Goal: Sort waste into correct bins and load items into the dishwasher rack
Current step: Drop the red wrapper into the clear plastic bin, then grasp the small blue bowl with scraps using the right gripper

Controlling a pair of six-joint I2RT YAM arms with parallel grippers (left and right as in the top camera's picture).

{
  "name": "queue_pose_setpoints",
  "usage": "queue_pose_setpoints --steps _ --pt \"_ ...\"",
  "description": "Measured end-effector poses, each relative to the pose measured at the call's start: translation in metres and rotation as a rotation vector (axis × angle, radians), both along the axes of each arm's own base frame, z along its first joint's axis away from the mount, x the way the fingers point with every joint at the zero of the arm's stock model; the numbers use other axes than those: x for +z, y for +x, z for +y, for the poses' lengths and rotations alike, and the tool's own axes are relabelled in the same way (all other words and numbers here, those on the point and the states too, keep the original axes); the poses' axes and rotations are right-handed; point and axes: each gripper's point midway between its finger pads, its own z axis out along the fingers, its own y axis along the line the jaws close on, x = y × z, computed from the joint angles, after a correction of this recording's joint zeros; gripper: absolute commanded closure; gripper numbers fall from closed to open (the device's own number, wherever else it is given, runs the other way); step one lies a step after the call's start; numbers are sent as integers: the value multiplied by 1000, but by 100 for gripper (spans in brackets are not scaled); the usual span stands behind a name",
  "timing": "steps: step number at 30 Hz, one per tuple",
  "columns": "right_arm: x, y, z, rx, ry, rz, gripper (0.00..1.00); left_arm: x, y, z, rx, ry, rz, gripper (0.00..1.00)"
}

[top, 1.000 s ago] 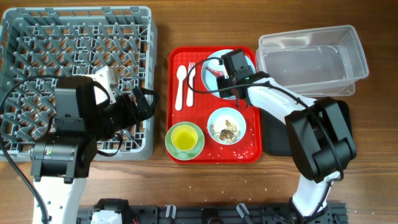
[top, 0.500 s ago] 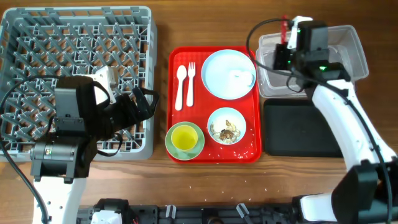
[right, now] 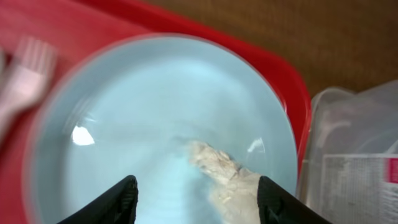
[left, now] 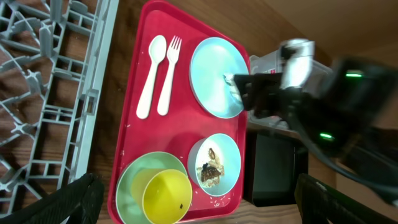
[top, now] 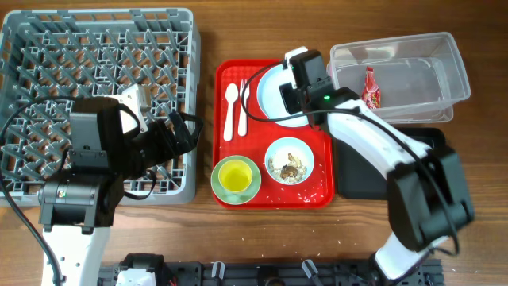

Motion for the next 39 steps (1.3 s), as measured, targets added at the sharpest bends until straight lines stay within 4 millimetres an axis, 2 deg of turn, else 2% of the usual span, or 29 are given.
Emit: queue_pose_setpoints --steps 2,3,5,8,10,11,12,13,14,15,16,17,18,19,20,21,23,24,25,26,27,29,30,31,33,34,36,38,39 --pt "-29 3 -8 5 -64 27 39 0 0 0 0 0 0 0" --pt "-47 3 -11 12 -101 50 69 0 0 0 0 0 0 0" --pt "-47 6 -13 13 -115 39 94 0 0 0 0 0 0 0" --pt "-52 -3 -15 5 -114 89 96 0 0 0 0 0 1 0" --pt "-48 -14 -15 -35 -66 133 96 0 0 0 0 0 0 0" --pt "-34 -15 -11 -51 -13 123 96 0 0 0 0 0 1 0" --pt "-12 -12 -7 -66 45 86 96 0 0 0 0 0 1 0" --pt "35 -9 -8 -88 126 4 96 0 0 0 0 0 1 0" --pt "68 -6 -14 -105 170 -62 96 0 0 0 0 0 0 0" --pt "105 -6 -29 -138 215 -134 96 0 0 0 0 0 1 0" --pt "135 -6 -50 -183 243 -194 94 0 0 0 0 0 1 0" --pt "151 -3 -79 -247 250 -229 47 0 0 0 0 0 1 0" --pt "149 -1 -94 -281 245 -227 34 0 0 0 0 0 0 0" --pt "134 2 -113 -332 234 -190 25 0 0 0 0 0 0 0" --pt "114 0 -126 -363 220 -129 22 0 0 0 0 0 0 0" --pt "103 -6 -126 -362 222 -82 22 0 0 0 0 0 0 0" --pt "100 -14 -111 -330 271 -40 20 0 0 0 0 0 1 0" --pt "107 -23 -99 -304 311 -26 14 0 0 0 0 0 1 0" --pt "125 -39 -79 -251 363 -21 15 0 0 0 0 0 0 0" --pt "135 -52 -65 -223 387 -7 18 0 0 0 0 0 1 0" --pt "141 -82 -43 -186 413 57 21 1 0 0 0 0 -3 0" --pt "134 -127 6 -124 448 192 38 0 0 0 0 0 0 0" --pt "110 -148 33 -147 456 294 40 1 0 0 0 0 -2 0" --pt "98 -155 43 -164 458 334 44 0 0 0 0 0 0 0" --pt "62 -170 77 -177 431 417 55 0 0 0 0 0 -1 0" --pt "42 -180 90 -204 401 462 56 0 0 0 0 0 -1 0" --pt "11 -184 98 -283 360 503 63 0 0 0 0 0 0 0" --pt "-14 -173 102 -351 359 506 67 1 0 0 0 0 -1 0" --pt "-24 -172 99 -382 345 514 73 1 0 0 0 0 -1 0"
